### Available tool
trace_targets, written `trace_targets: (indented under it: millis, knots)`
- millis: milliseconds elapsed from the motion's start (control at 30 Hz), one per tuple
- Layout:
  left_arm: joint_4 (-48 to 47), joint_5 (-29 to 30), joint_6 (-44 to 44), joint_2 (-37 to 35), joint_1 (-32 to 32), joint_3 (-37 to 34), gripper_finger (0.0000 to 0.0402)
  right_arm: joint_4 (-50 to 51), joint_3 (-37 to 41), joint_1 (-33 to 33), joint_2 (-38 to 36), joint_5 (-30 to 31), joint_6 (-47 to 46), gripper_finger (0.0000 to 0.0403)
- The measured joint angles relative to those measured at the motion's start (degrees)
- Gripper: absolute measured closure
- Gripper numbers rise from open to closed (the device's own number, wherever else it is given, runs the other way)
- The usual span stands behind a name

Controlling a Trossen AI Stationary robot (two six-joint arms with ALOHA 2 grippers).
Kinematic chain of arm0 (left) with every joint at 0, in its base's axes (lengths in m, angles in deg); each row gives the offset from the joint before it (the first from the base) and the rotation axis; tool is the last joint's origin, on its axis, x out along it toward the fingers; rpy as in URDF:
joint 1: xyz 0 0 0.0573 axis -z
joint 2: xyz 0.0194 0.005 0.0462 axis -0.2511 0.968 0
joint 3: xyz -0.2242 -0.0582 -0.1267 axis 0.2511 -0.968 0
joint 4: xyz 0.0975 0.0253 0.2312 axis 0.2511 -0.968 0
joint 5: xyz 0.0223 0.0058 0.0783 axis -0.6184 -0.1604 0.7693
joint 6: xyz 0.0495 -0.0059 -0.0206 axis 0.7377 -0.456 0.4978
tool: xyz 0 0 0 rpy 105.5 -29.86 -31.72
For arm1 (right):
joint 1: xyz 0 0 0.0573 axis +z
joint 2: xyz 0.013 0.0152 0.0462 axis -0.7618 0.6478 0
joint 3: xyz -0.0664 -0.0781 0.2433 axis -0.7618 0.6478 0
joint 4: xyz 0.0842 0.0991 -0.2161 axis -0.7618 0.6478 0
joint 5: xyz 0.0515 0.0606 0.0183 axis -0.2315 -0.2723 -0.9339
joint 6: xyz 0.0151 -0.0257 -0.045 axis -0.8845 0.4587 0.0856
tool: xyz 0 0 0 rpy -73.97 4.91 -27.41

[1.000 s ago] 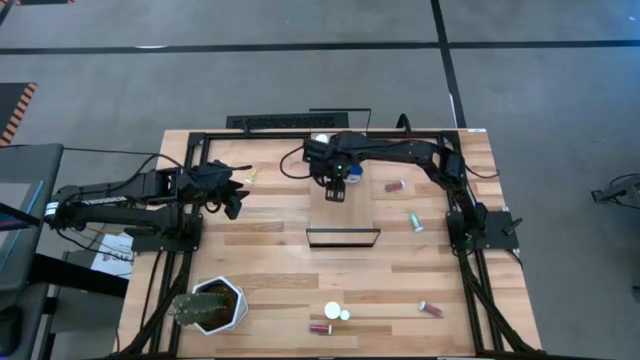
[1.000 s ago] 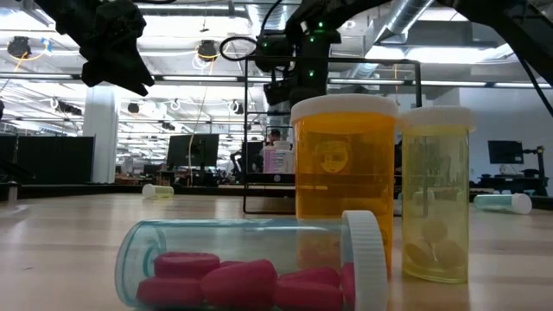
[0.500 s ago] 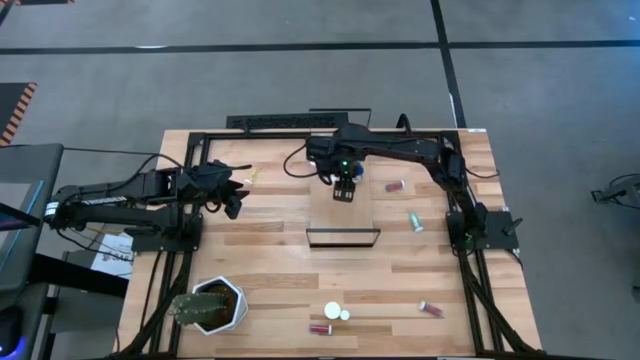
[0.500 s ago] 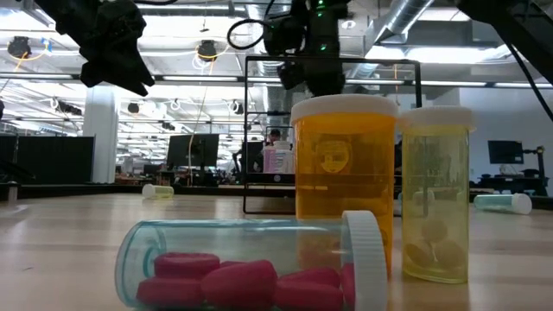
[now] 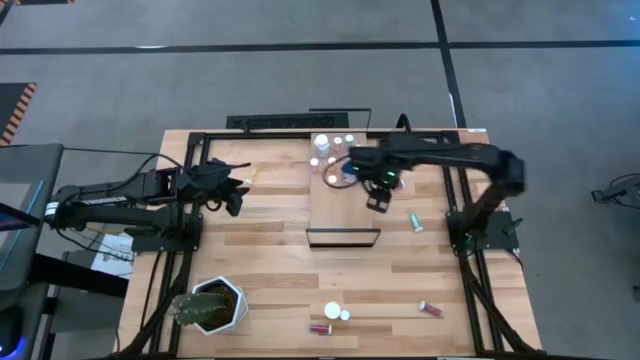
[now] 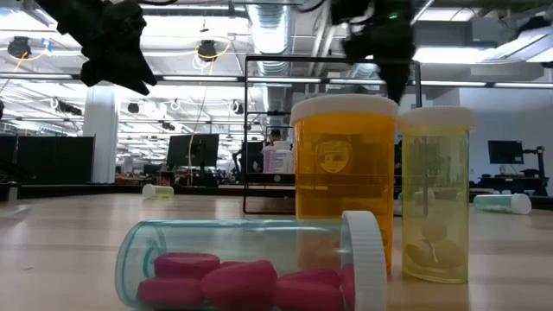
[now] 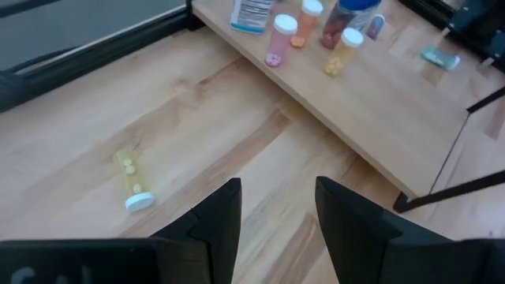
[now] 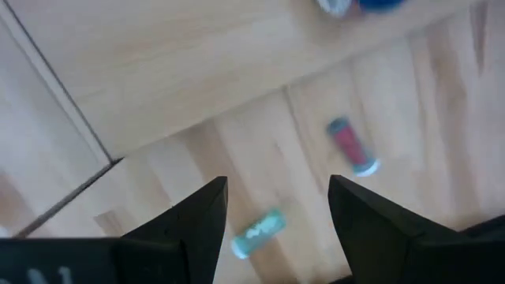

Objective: Pick and place medicine bottles onto shelf by color
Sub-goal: Put the green pill bottle on the shelf

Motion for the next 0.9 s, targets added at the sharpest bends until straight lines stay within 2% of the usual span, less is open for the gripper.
trace_targets:
  millis: [167,300,600,900]
  knots:
    - [1.81,0.13,-0.35,0.0,0.0,0.0,0.0252,-3.55,14.45,2.68,-11.21,-0.29,-6.37,0.0159]
    - [1.96,1.08,-0.93,0.01,0.0,0.0,0.0252,-3.46,21.85,4.77,-15.6,-0.47,-7.17,0.0159]
    - [1.97,2.19,-1.56,0.0,0.0,0.0,0.0252,-5.48,32.69,10.37,-17.35,-0.55,3.08,0.0159]
    - [1.95,2.97,-1.56,0.0,-0.02,0.0,0.0252,-10.75,35.33,14.5,-17.35,-1.1,-0.43,0.0159]
